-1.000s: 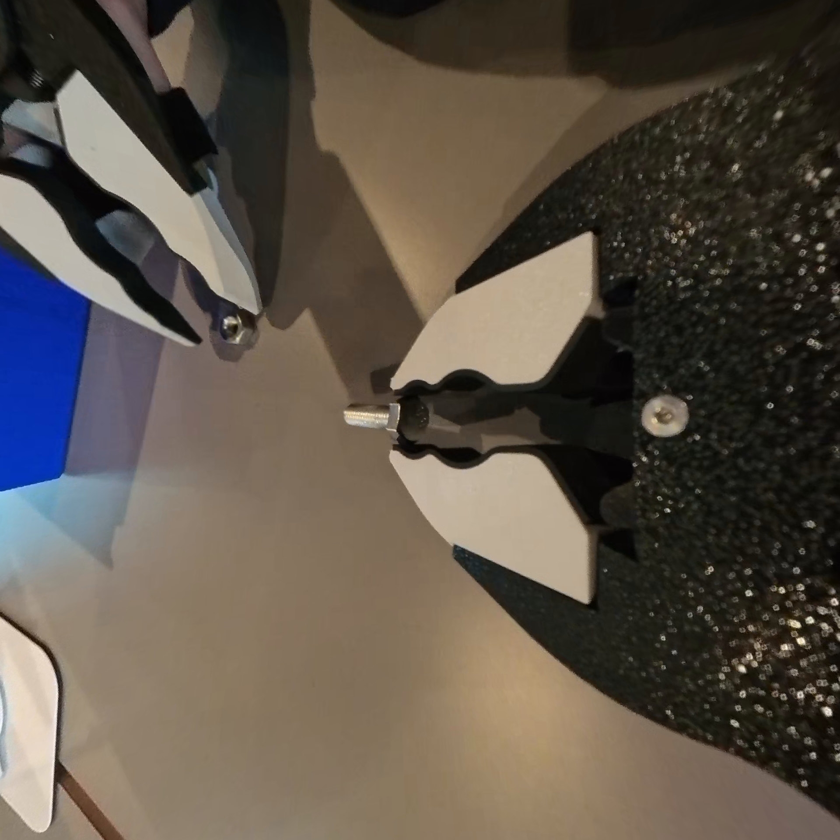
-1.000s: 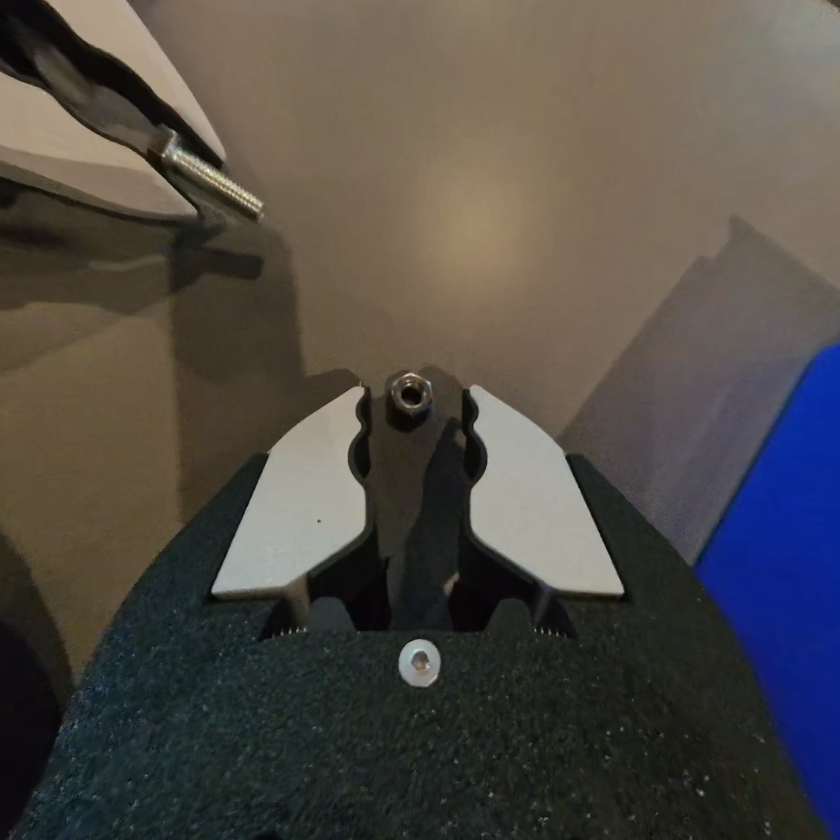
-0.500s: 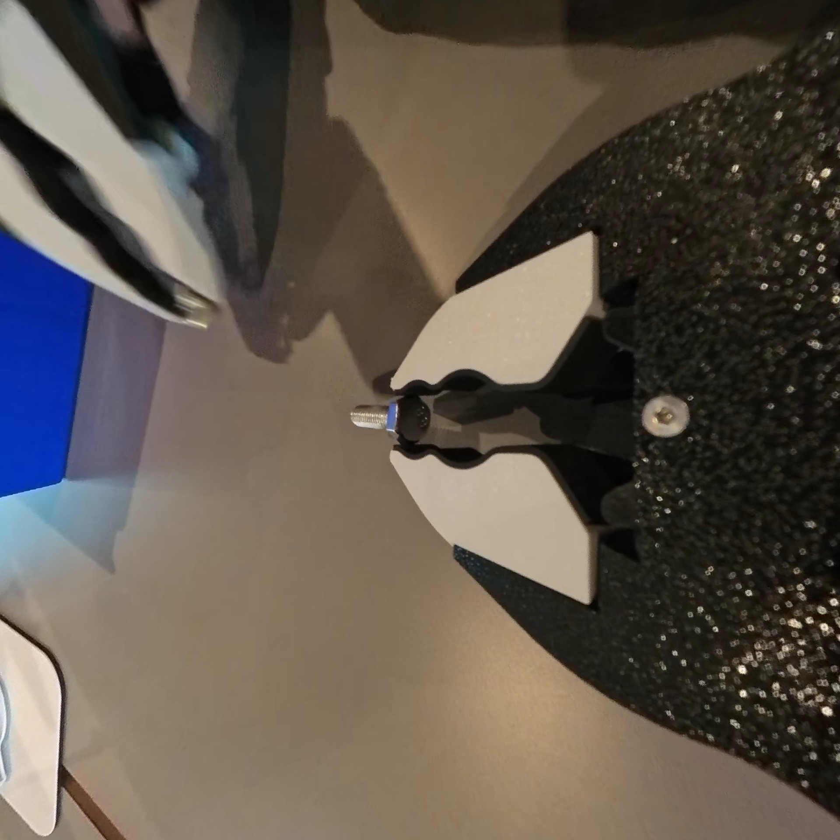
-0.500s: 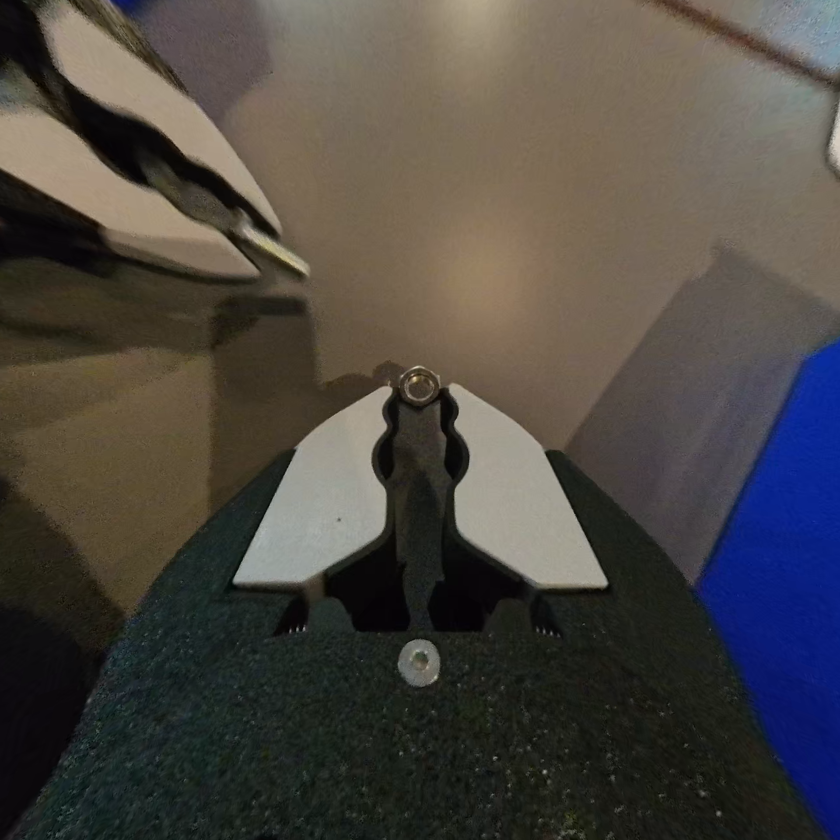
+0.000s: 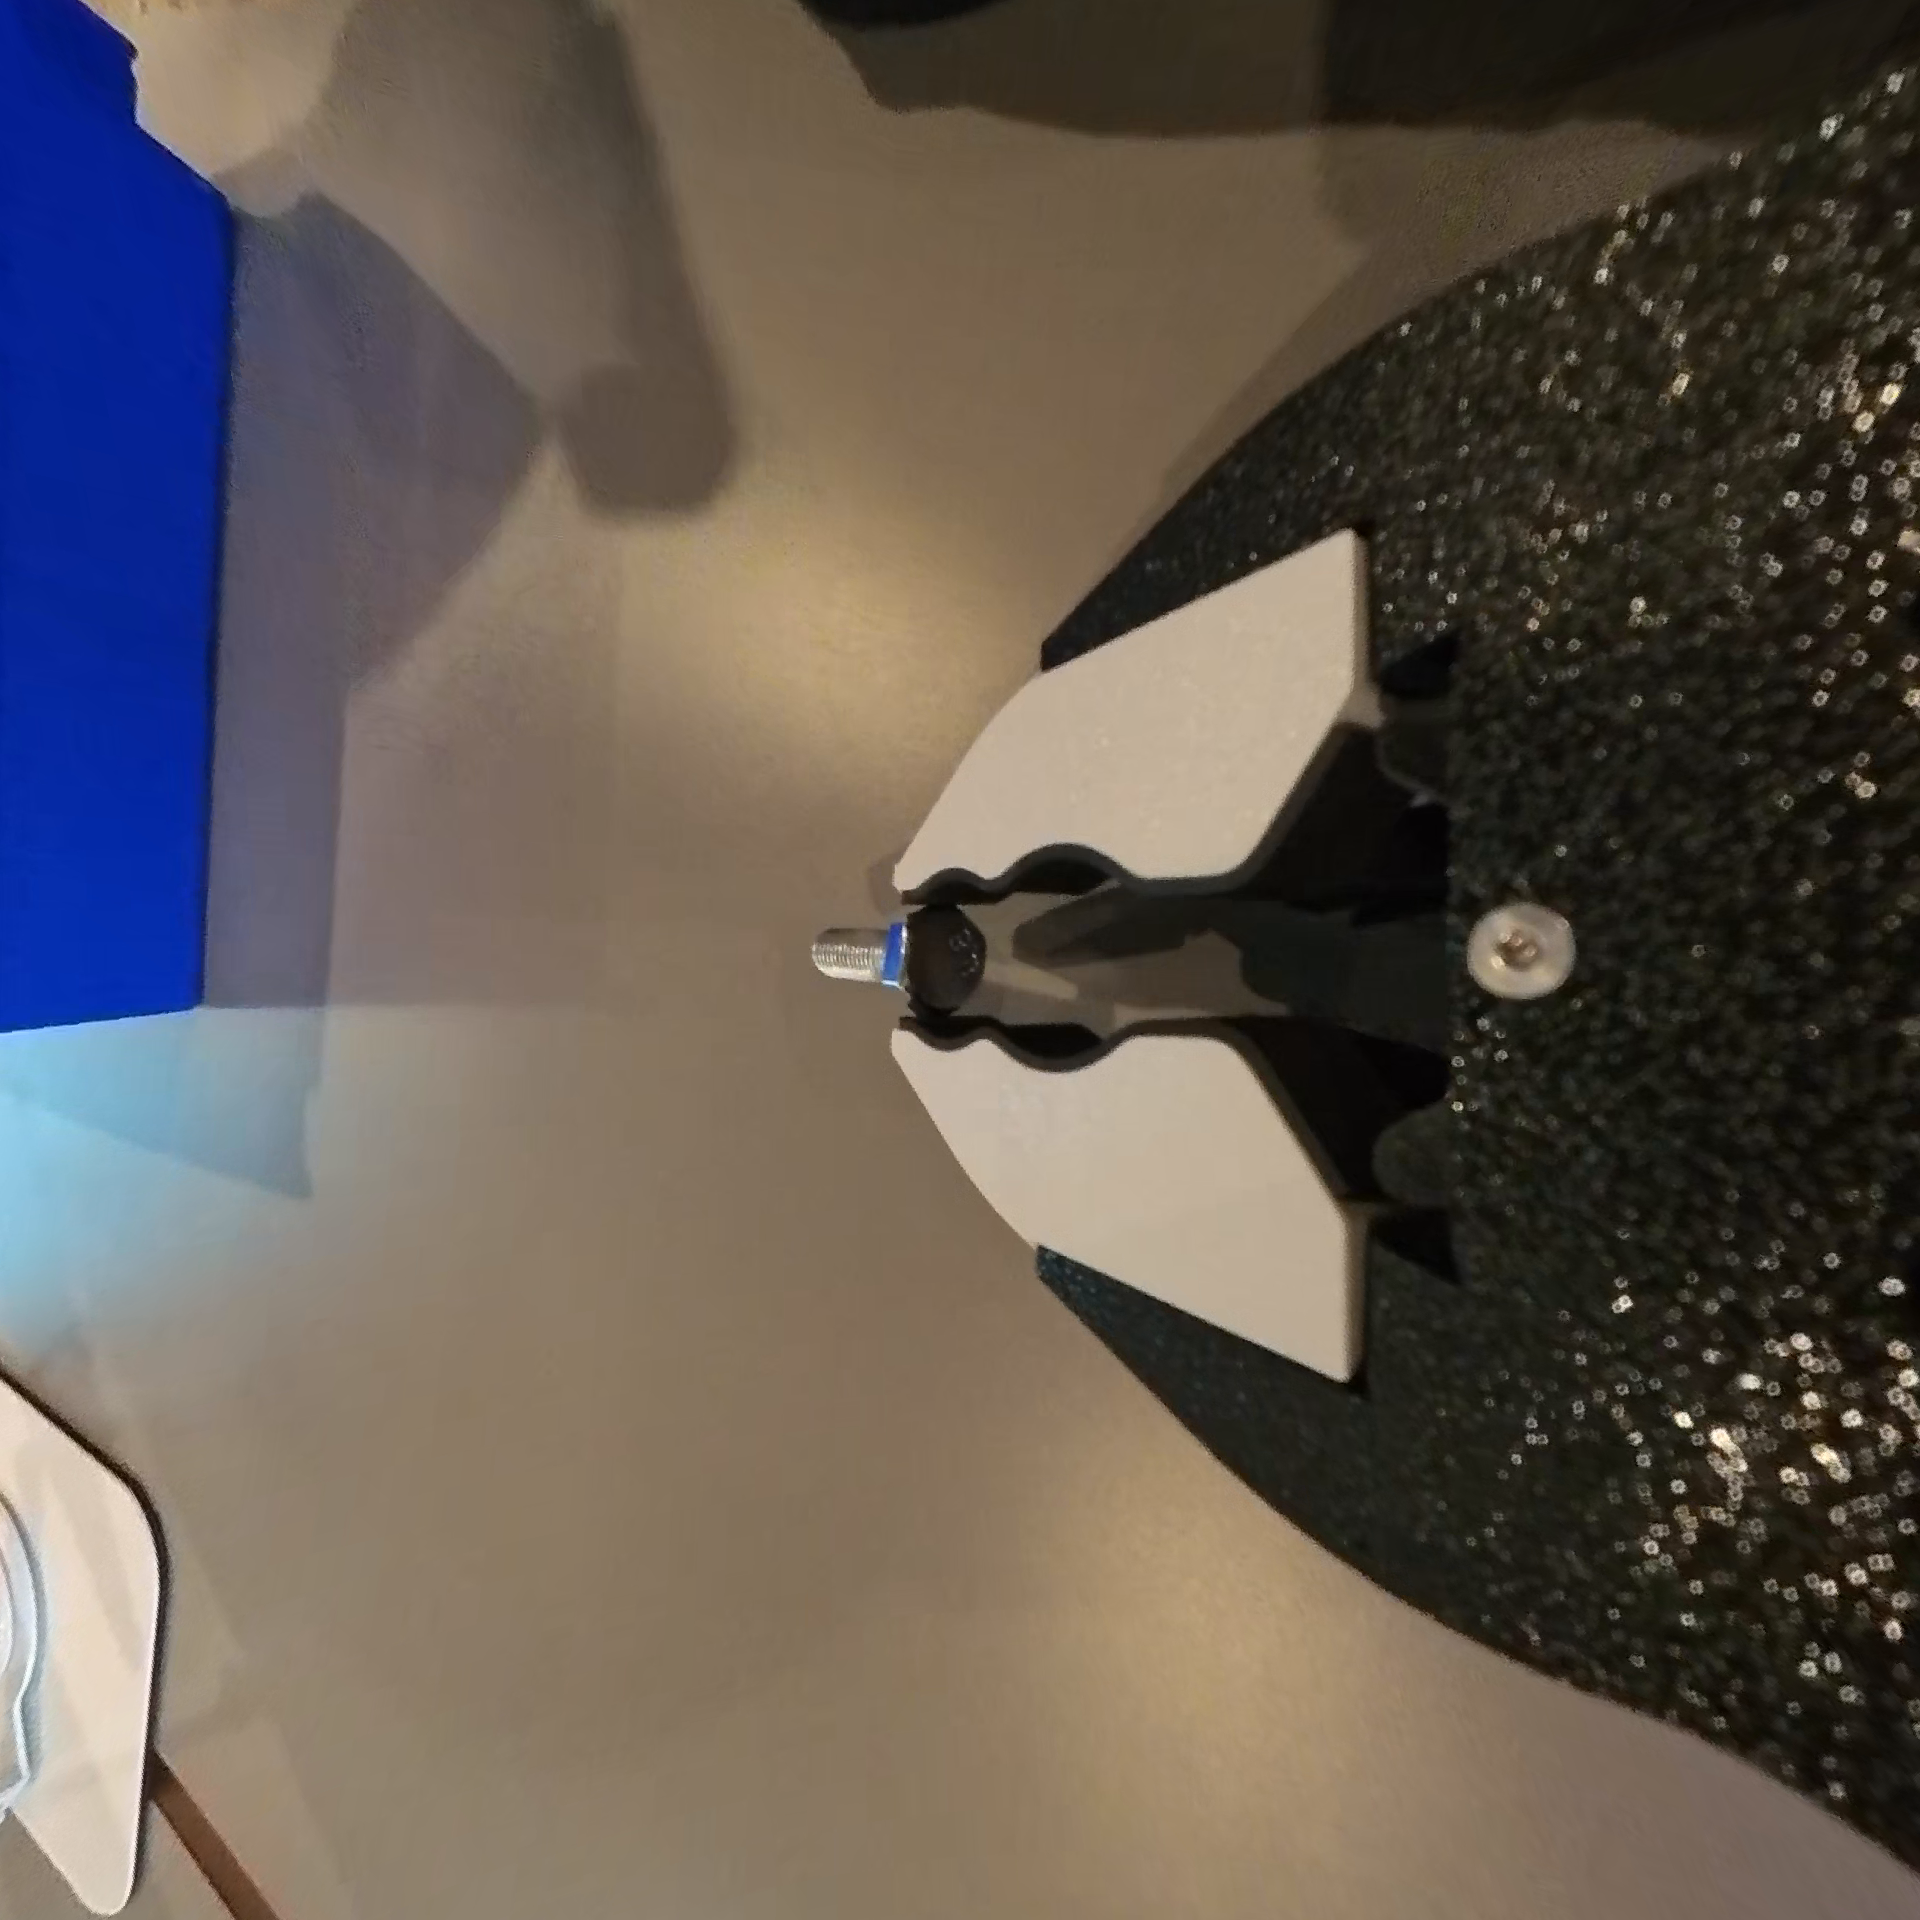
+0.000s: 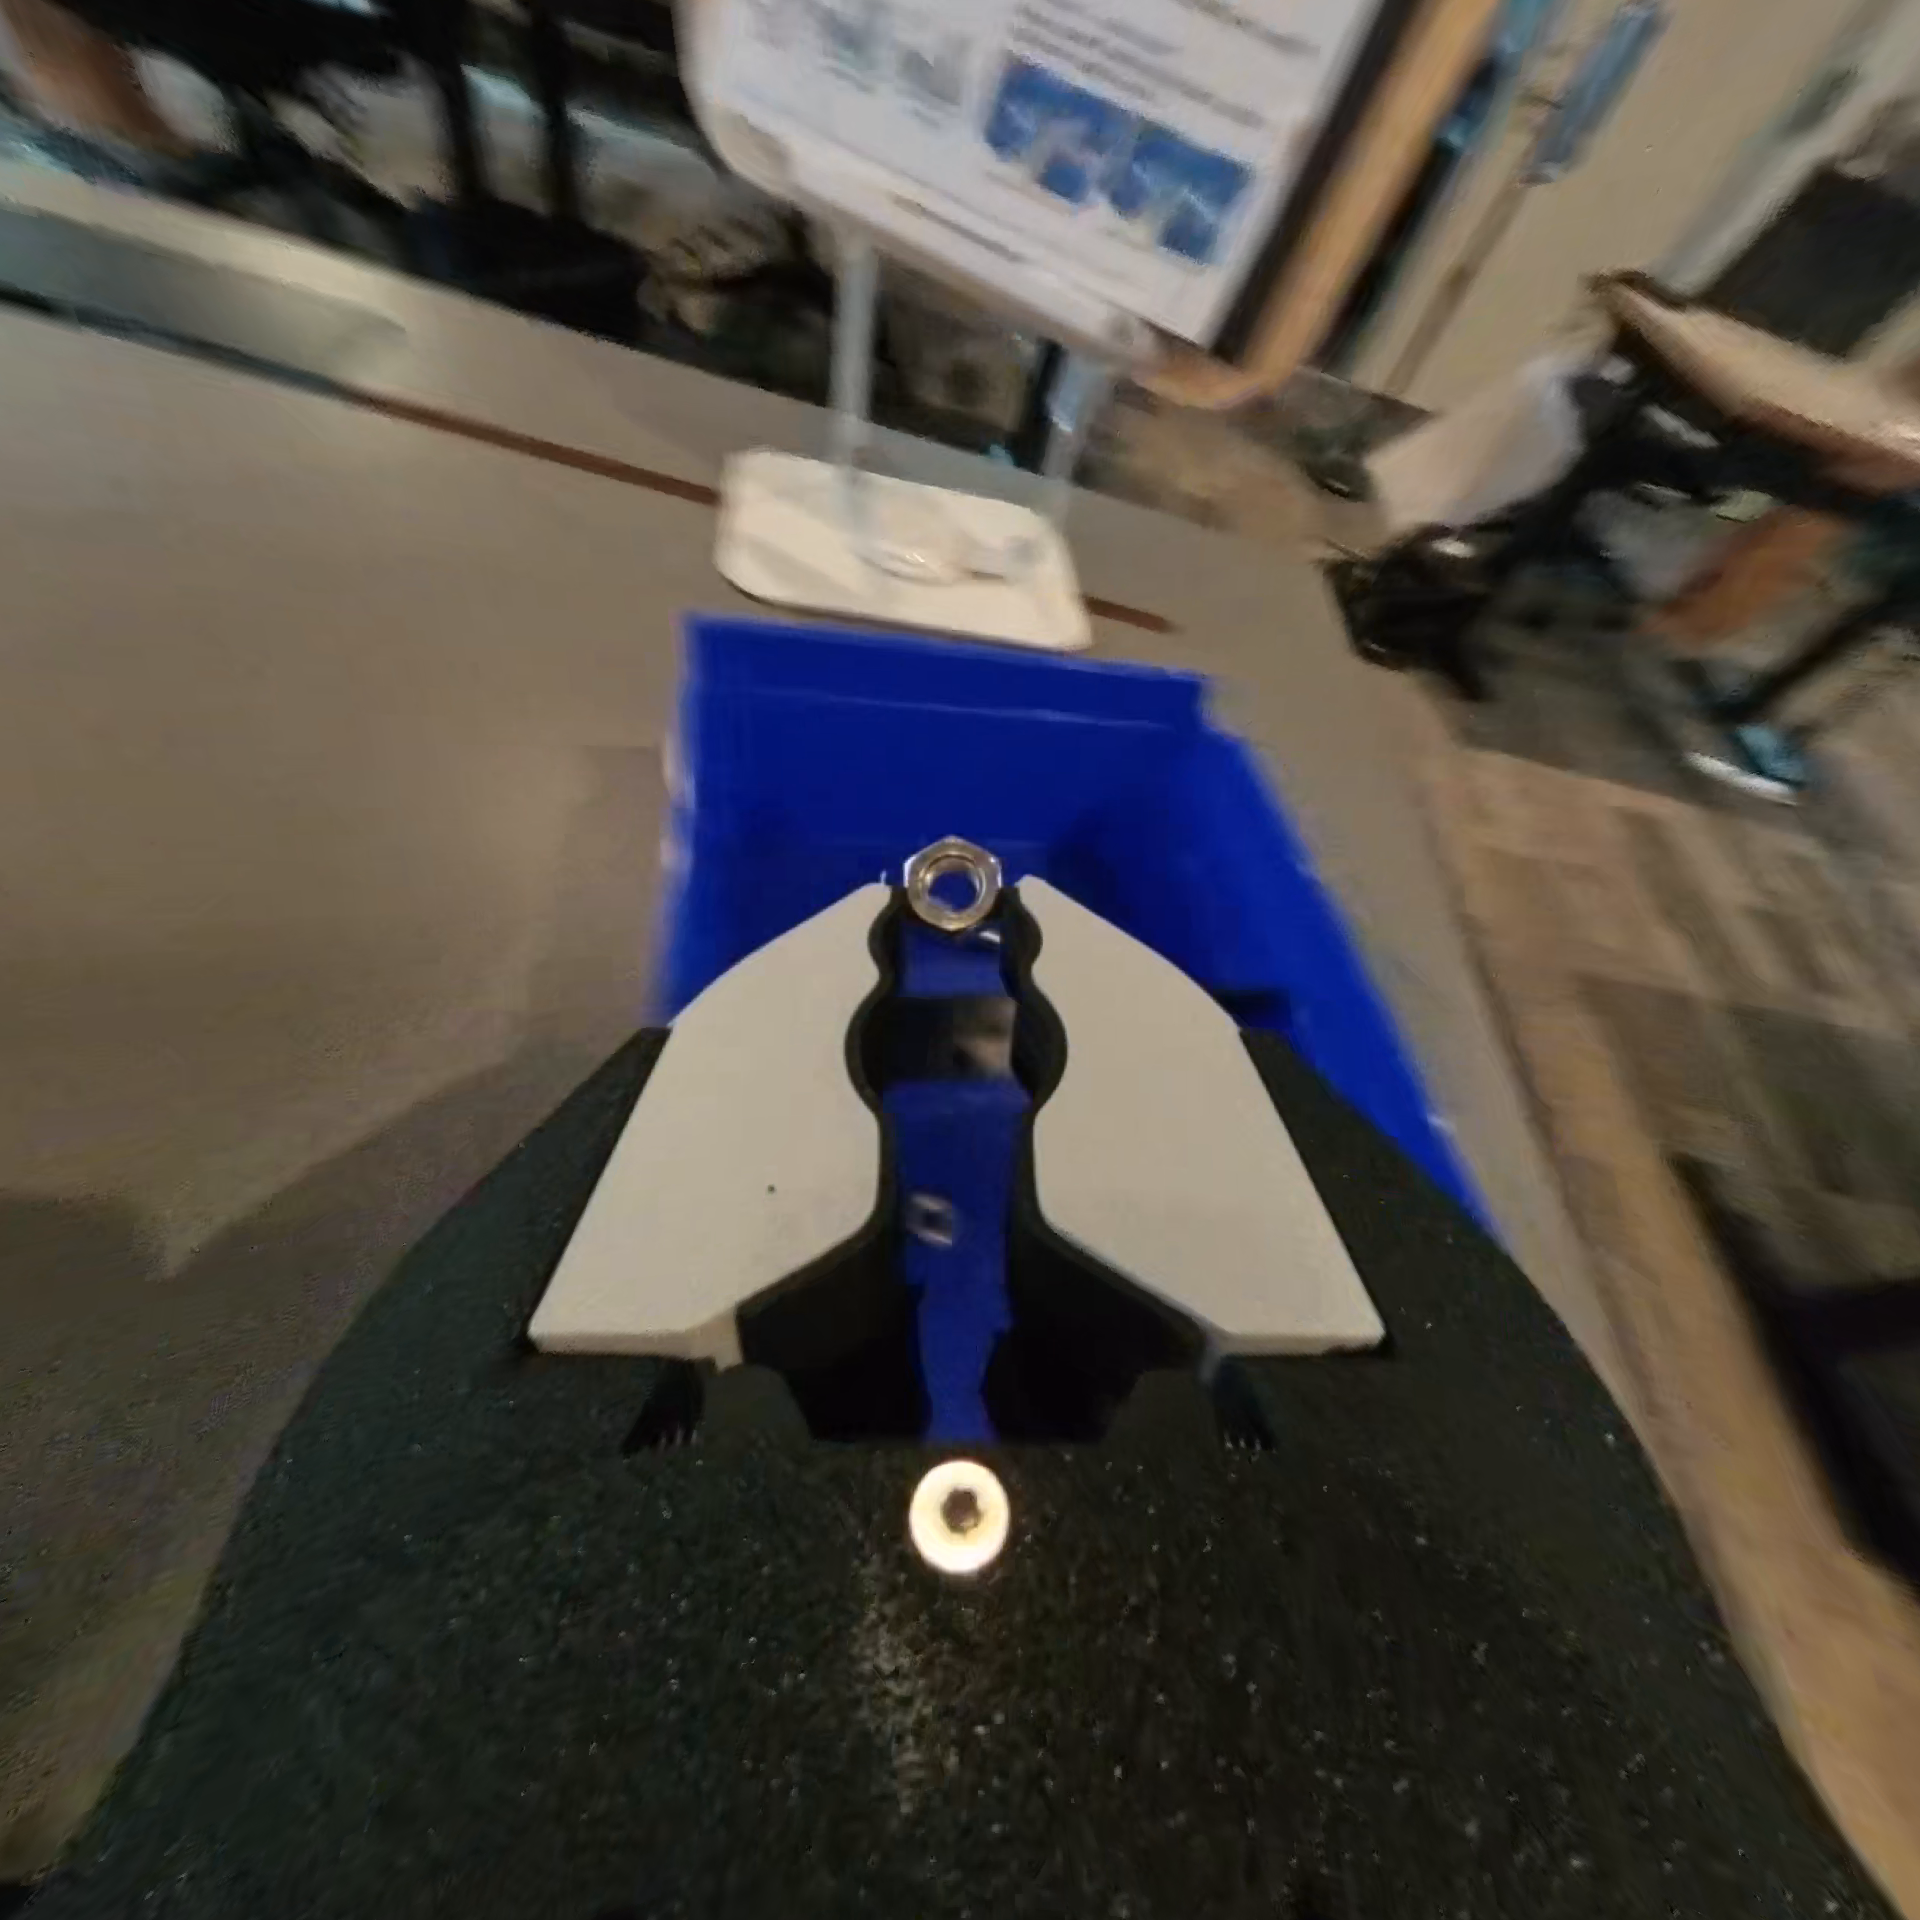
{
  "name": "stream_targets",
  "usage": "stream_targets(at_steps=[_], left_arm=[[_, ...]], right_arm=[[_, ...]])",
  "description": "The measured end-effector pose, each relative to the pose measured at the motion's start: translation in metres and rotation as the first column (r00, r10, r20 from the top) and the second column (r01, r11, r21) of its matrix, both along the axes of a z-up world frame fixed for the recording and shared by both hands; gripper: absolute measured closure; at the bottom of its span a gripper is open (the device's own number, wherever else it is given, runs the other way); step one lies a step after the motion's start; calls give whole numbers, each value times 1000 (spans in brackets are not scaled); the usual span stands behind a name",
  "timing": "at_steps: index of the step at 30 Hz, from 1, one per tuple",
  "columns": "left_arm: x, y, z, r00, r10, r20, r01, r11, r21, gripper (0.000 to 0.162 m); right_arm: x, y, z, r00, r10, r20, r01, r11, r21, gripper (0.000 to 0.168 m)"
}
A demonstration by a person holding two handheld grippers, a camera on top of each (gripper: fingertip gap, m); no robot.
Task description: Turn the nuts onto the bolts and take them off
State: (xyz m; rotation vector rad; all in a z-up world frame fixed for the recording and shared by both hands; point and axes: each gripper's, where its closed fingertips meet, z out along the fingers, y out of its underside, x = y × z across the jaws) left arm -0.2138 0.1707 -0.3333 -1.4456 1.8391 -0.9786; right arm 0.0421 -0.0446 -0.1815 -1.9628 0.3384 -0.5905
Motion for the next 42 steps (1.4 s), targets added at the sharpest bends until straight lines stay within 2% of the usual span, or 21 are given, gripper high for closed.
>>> stream_targets(at_steps=[1, 3, 5, 7, 10, 14, 15, 17, 20, 22, 24, 26, 29, 32, 34, 35, 37, 38, 40, 42], left_arm=[[1, 0, 0, 1000, -4, 2, 4, 1000, 0, 143], [3, -1, -2, 1000, -10, -1, 10, 1000, 3, 143], [2, -2, -3, 1000, -9, -7, 10, 1000, 10, 143], [2, -3, -5, 1000, -10, -9, 10, 1000, 14, 143], [3, -3, -7, 1000, -7, -8, 7, 1000, 13, 143], [3, -3, -7, 1000, -3, -3, 3, 1000, 7, 143], [3, -3, -7, 1000, -4, -2, 4, 1000, 5, 143], [3, -3, -7, 1000, -5, 3, 5, 1000, 6, 143], [4, -2, -8, 1000, -4, 11, 4, 1000, 5, 143], [5, -1, -6, 1000, -10, 23, 10, 1000, -2, 143], [5, -3, -2, 999, -26, 46, 27, 999, -17, 143], [5, -6, 6, 995, -41, 87, 44, 998, -40, 143], [1, -13, 24, 981, -81, 176, 98, 991, -90, 143], [-5, -22, 47, 942, -134, 308, 192, 967, -168, 142], [-8, -22, 57, 924, -133, 358, 227, 945, -236, 143], [-8, -21, 60, 922, -125, 367, 235, 933, -271, 143], [-8, -17, 64, 921, -101, 377, 230, 921, -313, 142], [-7, -16, 65, 920, -96, 380, 229, 919, -322, 143], [-6, -16, 64, 922, -95, 376, 224, 922, -317, 143], [-3, -18, 61, 930, -102, 355, 214, 931, -295, 142]], right_arm=[[16, -12, -9, 1000, -21, 8, 22, 997, -70, 151], [28, -25, -49, 991, 7, -133, -41, 967, -253, 151], [39, -32, -85, 978, 5, -208, -89, 914, -396, 151], [47, -35, -114, 977, 22, -213, -132, 846, -516, 151], [55, -39, -148, 963, -2, -271, -173, 766, -619, 151], [62, -44, -167, 949, -48, -311, -179, 731, -659, 151], [61, -43, -168, 943, -57, -328, -182, 738, -650, 150], [64, -46, -159, 944, -92, -316, -141, 754, -641, 134], [63, -49, -110, 974, -139, -178, 7, 808, -590, 124], [34, -23, -62, 995, -25, -98, -24, 881, -473, 126], [-18, 21, -25, 977, 209, -34, -207, 917, -342, 131], [-86, 68, -11, 881, 471, -30, -466, 858, -216, 133], [-178, 125, -34, 649, 730, -215, -747, 665, 0, 131], [-228, 160, -73, 429, 804, -411, -817, 540, 202, 127], [-248, 168, -86, 296, 851, -434, -839, 449, 307, 128], [-254, 170, -89, 272, 871, -409, -841, 421, 338, 129], [-259, 175, -94, 299, 891, -341, -851, 411, 328, 132], [-258, 179, -96, 346, 887, -305, -855, 432, 287, 131], [-253, 187, -98, 448, 876, -180, -863, 476, 170, 128], [-253, 191, -99, 494, 868, -61, -867, 497, 47, 132]])
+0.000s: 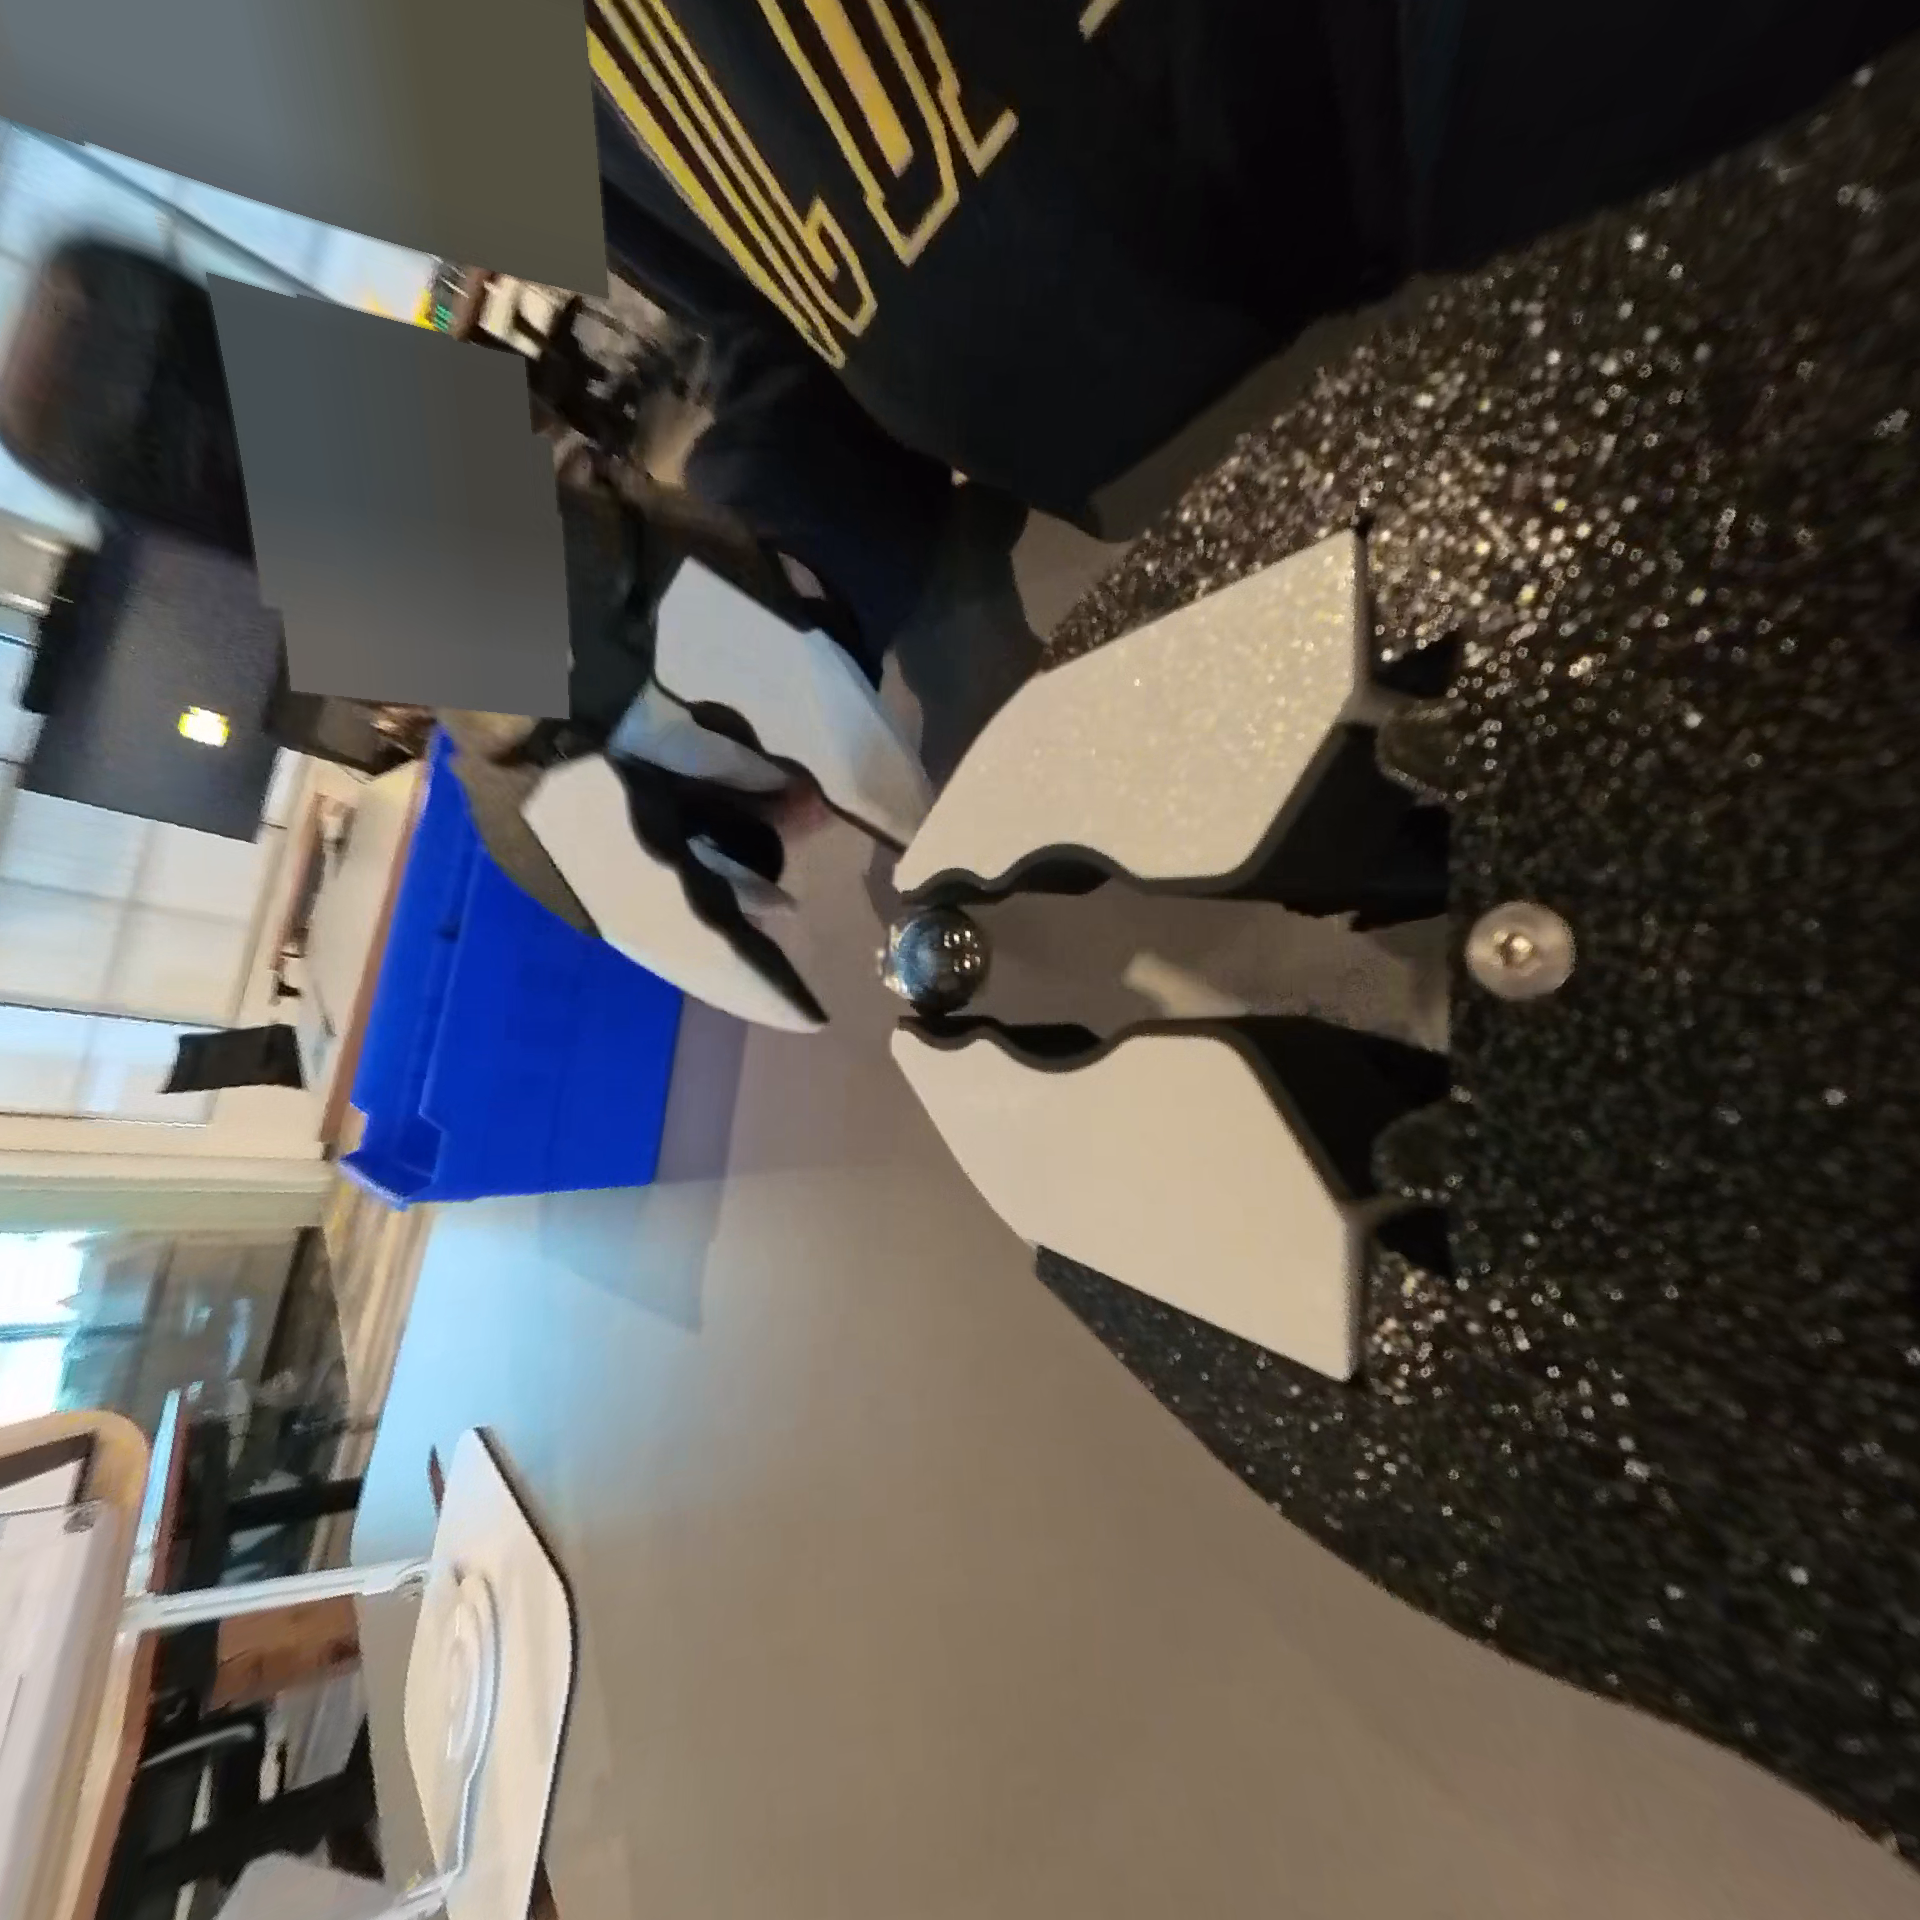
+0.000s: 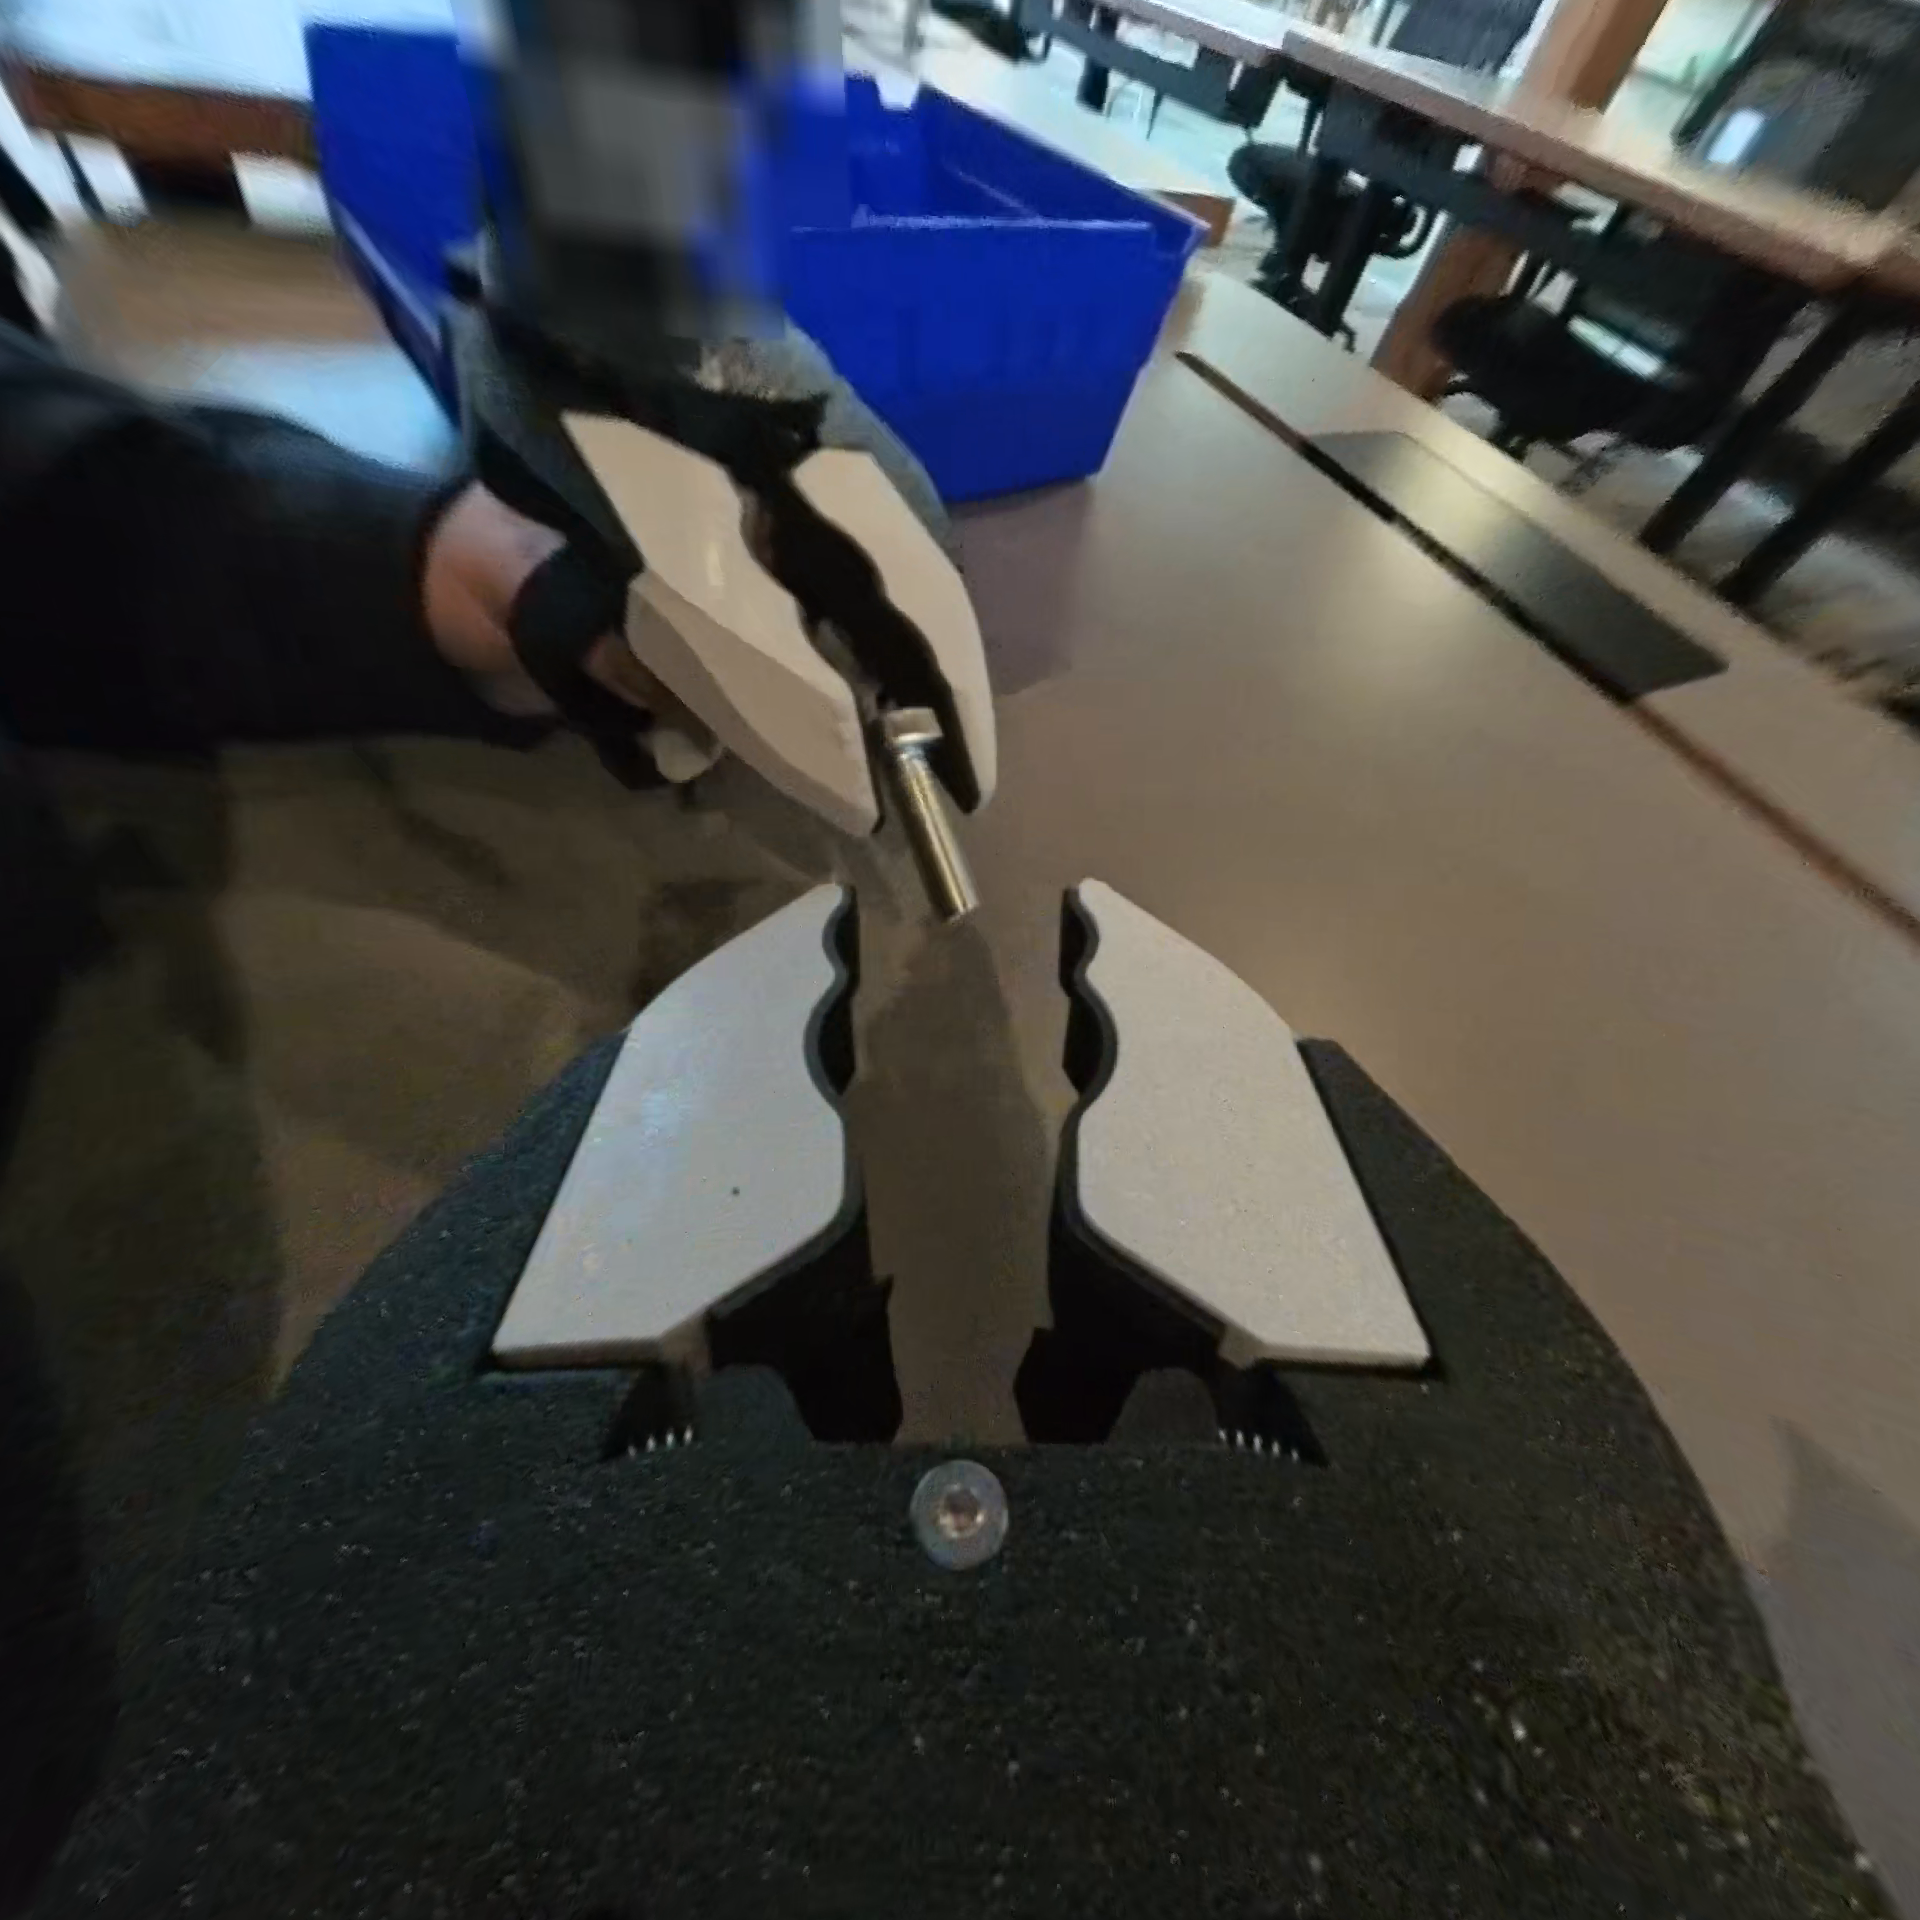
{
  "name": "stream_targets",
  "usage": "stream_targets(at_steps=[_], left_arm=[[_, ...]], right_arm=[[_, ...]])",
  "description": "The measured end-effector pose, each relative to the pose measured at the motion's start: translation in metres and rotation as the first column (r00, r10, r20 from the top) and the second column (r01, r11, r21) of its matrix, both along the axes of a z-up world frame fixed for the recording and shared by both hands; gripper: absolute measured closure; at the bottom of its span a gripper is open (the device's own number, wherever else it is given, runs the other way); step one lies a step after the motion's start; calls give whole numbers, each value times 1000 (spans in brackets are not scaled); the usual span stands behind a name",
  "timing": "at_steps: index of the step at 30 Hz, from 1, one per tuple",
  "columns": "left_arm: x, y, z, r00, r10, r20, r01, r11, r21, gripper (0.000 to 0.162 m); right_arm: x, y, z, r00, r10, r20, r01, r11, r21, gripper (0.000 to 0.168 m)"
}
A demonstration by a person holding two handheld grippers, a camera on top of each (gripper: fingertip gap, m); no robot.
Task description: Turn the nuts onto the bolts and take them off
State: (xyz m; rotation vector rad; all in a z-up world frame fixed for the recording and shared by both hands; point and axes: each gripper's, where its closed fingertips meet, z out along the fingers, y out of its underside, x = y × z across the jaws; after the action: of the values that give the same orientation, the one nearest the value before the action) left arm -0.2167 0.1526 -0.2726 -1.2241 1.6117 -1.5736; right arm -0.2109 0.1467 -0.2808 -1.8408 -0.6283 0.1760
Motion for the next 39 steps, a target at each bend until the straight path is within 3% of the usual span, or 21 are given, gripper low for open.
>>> stream_targets(at_steps=[5, 14, 16, 21, 24, 27, 31, 33, 36, 39], left_arm=[[5, -5, -7, 999, 19, -36, -16, 997, 80, 143], [4, -6, 2, 1000, -18, -16, 18, 1000, -7, 143], [5, -5, 9, 1000, -6, 31, 7, 1000, -29, 139], [4, 4, 18, 994, 54, 91, -48, 996, -74, 107], [2, 6, 18, 994, 65, 88, -57, 995, -85, 105], [1, 8, 17, 994, 72, 84, -64, 994, -94, 106], [-1, 9, 16, 994, 77, 79, -69, 992, -102, 107], [-1, 10, 15, 994, 78, 74, -70, 992, -107, 108], [0, 8, 12, 995, 72, 66, -64, 992, -110, 110], [0, 8, 11, 996, 68, 59, -61, 992, -114, 112]], right_arm=[[-4, 5, -8, 957, -31, 289, 21, 999, 36, 152], [-9, 8, -8, 912, -66, 404, 16, 992, 126, 159], [-6, 8, -6, 910, -86, 405, 29, 989, 146, 159], [16, 6, 4, 946, -167, 277, 129, 980, 150, 159], [31, -4, 23, 971, -197, 137, 181, 976, 125, 159], [64, -21, 55, 954, -276, 119, 264, 959, 108, 159], [138, -60, 85, 873, -433, 227, 447, 894, -13, 159], [186, -80, 86, 788, -506, 352, 562, 824, -72, 159], [249, -107, 56, 704, -474, 529, 667, 696, -264, 159], [282, -119, 18, 729, -373, 574, 657, 615, -435, 159]])
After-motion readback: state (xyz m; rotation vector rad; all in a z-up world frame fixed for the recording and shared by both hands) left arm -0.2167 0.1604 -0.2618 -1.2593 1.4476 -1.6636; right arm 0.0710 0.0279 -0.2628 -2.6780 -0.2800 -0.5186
